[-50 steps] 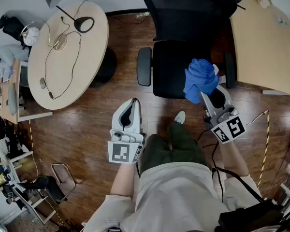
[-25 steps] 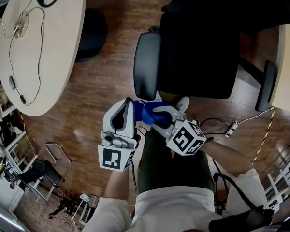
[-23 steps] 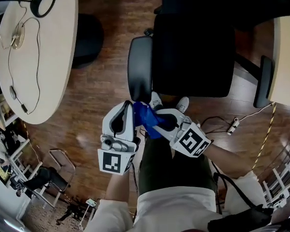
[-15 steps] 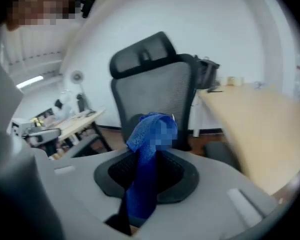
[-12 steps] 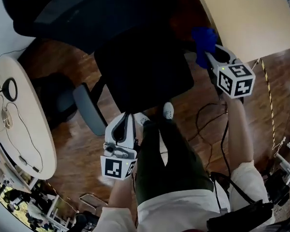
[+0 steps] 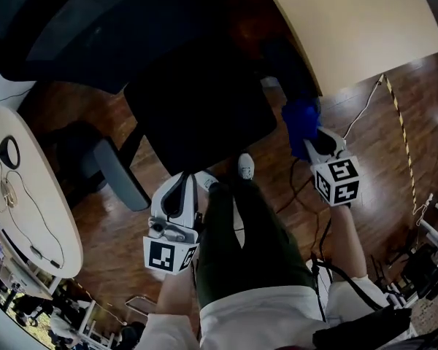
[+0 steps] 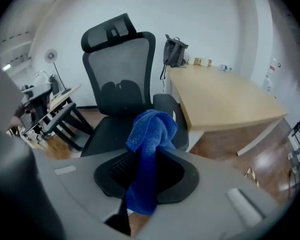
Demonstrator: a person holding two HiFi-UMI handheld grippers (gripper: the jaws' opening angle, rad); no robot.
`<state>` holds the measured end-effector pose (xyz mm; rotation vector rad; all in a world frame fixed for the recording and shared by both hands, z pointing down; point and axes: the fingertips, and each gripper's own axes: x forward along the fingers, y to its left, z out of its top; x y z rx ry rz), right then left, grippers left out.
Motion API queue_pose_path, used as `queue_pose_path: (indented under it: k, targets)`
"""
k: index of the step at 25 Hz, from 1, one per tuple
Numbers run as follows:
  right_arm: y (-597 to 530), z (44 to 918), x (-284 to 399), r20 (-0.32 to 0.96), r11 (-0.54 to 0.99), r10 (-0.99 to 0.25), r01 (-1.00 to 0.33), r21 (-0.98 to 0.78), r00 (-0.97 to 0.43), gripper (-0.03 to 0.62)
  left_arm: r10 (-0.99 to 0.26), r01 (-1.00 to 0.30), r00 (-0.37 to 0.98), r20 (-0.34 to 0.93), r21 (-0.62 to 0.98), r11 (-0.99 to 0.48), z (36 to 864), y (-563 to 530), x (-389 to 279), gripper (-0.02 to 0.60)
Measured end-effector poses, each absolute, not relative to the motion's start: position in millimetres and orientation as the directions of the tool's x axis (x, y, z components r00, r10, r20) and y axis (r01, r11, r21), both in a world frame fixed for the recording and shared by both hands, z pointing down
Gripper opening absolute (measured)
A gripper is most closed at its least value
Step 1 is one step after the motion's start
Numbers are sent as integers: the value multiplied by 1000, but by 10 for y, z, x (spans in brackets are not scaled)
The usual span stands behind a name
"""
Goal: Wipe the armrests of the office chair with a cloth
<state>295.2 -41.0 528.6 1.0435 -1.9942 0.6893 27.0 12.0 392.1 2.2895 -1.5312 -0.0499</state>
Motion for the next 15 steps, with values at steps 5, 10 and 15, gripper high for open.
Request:
queue_pose_path:
  k: [5, 10, 15]
  targets:
    - [166, 5465, 2696, 729, 522, -469, -823, -227, -498, 89, -906, -895, 378, 189, 324, -305, 4021, 136, 137, 5]
    - [-471, 5849, 2044, 535, 479, -658, -842, -247, -531, 89, -915, -903, 345, 208, 339, -263, 4118, 235, 48, 5]
    - [-1220, 6199, 2139, 459, 343, -797, -920, -189, -392, 87, -915, -910, 326, 237, 340, -236, 4107, 409, -96, 5]
